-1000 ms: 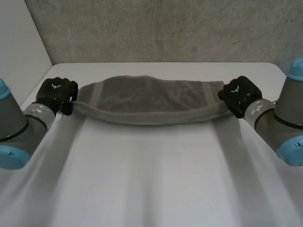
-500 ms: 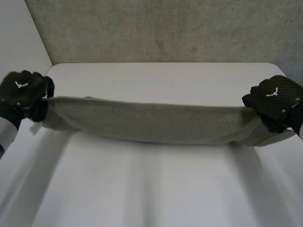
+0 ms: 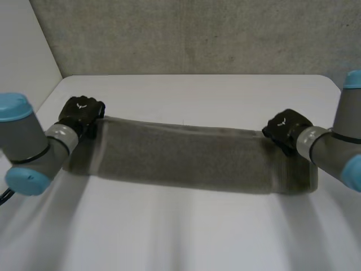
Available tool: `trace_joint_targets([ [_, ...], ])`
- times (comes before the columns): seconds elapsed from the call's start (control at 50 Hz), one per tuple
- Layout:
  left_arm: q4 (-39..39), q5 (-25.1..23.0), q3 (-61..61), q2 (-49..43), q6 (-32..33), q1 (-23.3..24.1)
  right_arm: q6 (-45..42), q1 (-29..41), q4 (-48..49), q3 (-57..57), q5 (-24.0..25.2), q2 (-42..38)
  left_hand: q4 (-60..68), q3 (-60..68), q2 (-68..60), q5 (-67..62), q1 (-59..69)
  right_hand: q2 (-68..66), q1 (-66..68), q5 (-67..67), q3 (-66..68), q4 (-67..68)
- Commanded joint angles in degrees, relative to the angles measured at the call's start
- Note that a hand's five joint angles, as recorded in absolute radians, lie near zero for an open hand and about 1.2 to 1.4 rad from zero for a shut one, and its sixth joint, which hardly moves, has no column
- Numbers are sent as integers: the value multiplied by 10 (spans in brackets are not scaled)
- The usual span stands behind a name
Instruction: Fold the towel.
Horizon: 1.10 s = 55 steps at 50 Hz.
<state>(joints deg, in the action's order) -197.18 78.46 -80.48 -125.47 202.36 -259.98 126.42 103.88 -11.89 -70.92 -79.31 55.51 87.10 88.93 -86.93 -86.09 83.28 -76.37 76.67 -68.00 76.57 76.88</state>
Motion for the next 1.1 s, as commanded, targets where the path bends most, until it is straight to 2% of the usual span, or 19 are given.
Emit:
trace_joint_targets([
  [0.02,-3,28,109,-91,8,15,-5,16,125,48,-19,-69,-71,-89,69,161,-33,-36,33,-20,34,31],
  [0.2,-7,61,152,-132,66,38,-7,22,141,79,-52,-110,-71,-89,69,161,-33,-36,33,-20,34,31],
  [0.24,-12,63,154,-138,79,41,-2,22,151,85,-54,-123,-71,-89,69,161,-33,97,-100,113,-99,-102],
  [0.3,-19,65,156,-140,80,43,1,23,165,89,-61,-127,-71,-89,69,161,-33,180,-183,196,-182,-185],
  [0.34,-29,67,155,-141,80,51,2,24,193,89,-84,-131,-79,-97,77,169,-41,466,-469,482,-468,-471],
  [0.36,-29,67,155,-141,80,51,2,24,194,89,-84,-131,-79,-97,77,169,-41,468,-471,484,-470,-473],
  [0.38,-31,67,151,-139,80,57,3,24,206,87,-96,-132,-232,-251,231,322,-194,601,-604,617,-603,-606],
  [0.4,-32,67,147,-137,79,64,4,25,215,83,-106,-132,-499,-517,497,589,-460,664,-667,680,-666,-669],
  [0.42,-32,67,147,-137,79,64,4,25,215,83,-106,-132,-501,-520,500,591,-463,664,-667,680,-666,-669],
  [0.44,-32,68,143,-135,79,71,8,26,219,80,-114,-131,-771,-789,769,861,-733,664,-667,680,-666,-669],
  [0.54,-33,67,121,-110,75,78,49,25,219,55,-118,-116,-771,-789,769,860,-732,664,-667,680,-666,-669],
  [0.64,-33,66,84,-66,56,73,97,30,216,6,-115,-32,-764,-782,762,854,-726,664,-667,680,-666,-669],
  [0.68,-35,60,51,-27,17,68,119,27,214,-38,-117,21,-764,-782,762,854,-726,664,-667,680,-666,-669],
  [0.76,-38,57,13,14,-30,57,131,26,210,-77,-117,68,-764,-782,762,854,-726,664,-667,680,-666,-669],
  [0.82,-45,56,-49,71,-64,46,138,24,163,-131,-114,121,-764,-782,762,854,-726,664,-667,680,-666,-669],
  [0.94,-47,54,-111,109,-66,41,151,21,93,-164,-108,137,-766,-784,764,855,-727,664,-667,680,-666,-669],
  [1.0,-47,46,-148,131,-67,38,167,15,86,-192,-92,144,-767,-785,765,857,-729,664,-667,680,-666,-669],
  [1.06,-46,18,-180,144,-68,31,181,-4,93,-218,-53,146,-767,-785,765,857,-729,664,-667,680,-666,-669],
  [1.1,-42,-18,-204,151,-73,18,197,-30,105,-240,-17,145,-761,-779,759,850,-722,664,-667,680,-666,-669],
])
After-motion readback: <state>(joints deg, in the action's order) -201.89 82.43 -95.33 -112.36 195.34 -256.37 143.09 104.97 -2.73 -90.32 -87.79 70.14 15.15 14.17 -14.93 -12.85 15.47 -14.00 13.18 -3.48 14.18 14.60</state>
